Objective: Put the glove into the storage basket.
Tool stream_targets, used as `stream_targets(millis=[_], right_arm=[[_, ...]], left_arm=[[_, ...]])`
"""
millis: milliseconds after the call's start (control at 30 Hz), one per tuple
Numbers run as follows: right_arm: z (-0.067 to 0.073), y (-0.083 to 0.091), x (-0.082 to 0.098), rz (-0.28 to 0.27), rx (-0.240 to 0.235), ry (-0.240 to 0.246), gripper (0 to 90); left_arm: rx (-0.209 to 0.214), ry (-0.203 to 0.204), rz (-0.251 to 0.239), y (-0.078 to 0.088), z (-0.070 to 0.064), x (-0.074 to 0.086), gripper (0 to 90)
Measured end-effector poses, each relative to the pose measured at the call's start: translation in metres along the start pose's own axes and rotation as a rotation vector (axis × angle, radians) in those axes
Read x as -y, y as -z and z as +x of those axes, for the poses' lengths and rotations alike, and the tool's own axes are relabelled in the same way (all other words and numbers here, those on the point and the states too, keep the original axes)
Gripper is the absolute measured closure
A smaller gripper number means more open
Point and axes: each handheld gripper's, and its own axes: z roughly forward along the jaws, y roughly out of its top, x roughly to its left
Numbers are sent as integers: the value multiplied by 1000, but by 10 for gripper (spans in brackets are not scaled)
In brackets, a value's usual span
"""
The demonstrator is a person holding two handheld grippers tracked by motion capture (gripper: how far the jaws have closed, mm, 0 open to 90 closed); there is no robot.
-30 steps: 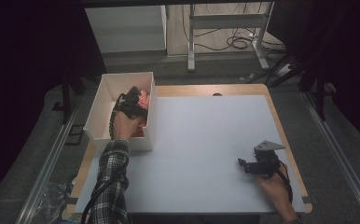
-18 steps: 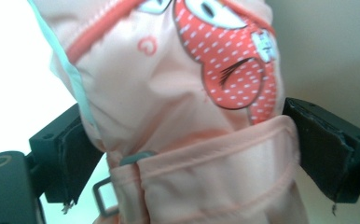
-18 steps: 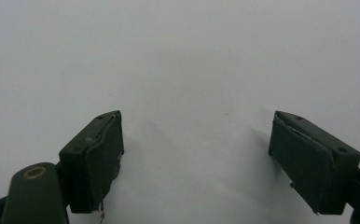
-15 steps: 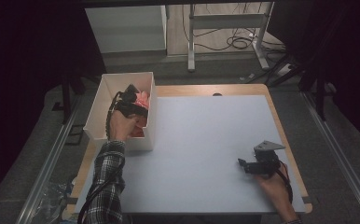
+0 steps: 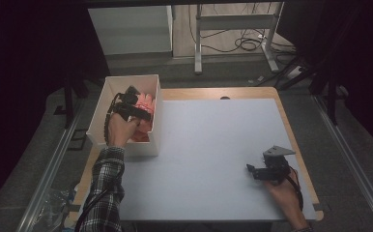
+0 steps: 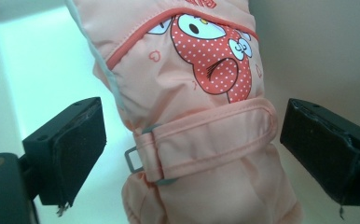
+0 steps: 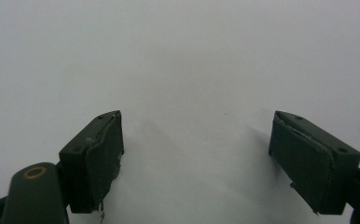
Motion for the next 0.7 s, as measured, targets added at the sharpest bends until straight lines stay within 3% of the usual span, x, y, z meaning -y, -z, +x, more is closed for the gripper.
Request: stream_targets(millis=[267,700], right_arm=[[0,0,0,0,0,0,182],[0,0,0,0,0,0,182]], left_arm=[[-3,-18,-35,17,-1,2,61],[33,-56,-106,38,-6,8,50]])
